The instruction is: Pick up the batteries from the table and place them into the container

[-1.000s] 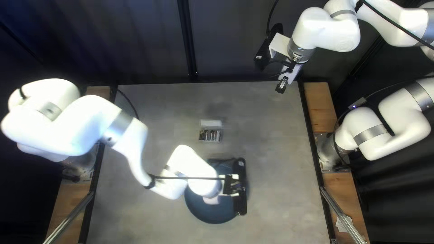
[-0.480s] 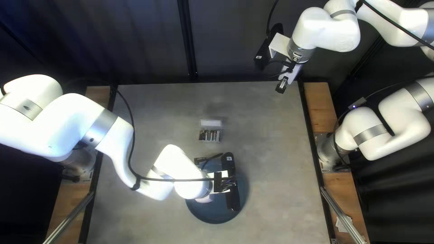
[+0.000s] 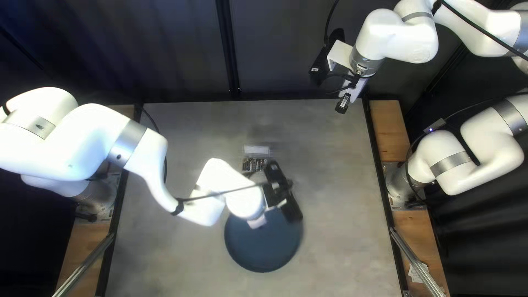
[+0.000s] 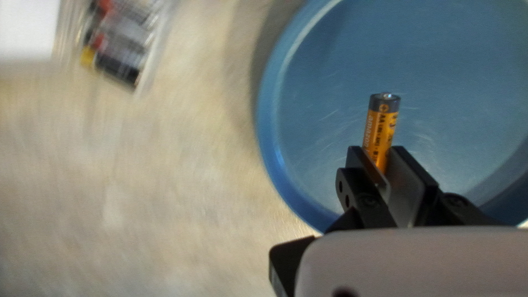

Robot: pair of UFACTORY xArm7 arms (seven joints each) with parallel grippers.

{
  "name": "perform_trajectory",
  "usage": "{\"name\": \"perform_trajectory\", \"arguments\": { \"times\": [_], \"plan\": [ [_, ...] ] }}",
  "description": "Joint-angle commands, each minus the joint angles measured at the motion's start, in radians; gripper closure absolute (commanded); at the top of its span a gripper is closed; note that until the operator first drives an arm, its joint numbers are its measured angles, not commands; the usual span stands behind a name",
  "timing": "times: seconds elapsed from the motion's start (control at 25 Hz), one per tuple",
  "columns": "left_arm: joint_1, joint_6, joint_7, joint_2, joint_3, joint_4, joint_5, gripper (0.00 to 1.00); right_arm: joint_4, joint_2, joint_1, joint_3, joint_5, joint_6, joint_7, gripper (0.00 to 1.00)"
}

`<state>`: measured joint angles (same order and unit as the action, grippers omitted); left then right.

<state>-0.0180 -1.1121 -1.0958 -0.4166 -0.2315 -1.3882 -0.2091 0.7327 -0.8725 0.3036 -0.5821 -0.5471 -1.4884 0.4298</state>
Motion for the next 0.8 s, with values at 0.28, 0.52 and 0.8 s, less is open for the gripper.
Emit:
{"name": "perform_trajectory", "arguments": {
  "times": [0.28, 0.52, 0.8],
  "plan": [
    [0.000, -0.059, -0.130, -0.034, 0.033, -0.037, 0.030, 1.00, 0.000, 0.000, 0.000, 0.000, 0.000, 0.000, 0.000, 0.00],
    [-0.084, -0.052, -0.104, -0.063, 0.055, -0.067, 0.118, 1.00, 0.000, 0.000, 0.000, 0.000, 0.000, 0.000, 0.000, 0.00],
    [-0.152, -0.043, -0.327, 0.031, 0.119, 0.053, 0.250, 1.00, 0.000, 0.000, 0.000, 0.000, 0.000, 0.000, 0.000, 0.00]
  ]
}}
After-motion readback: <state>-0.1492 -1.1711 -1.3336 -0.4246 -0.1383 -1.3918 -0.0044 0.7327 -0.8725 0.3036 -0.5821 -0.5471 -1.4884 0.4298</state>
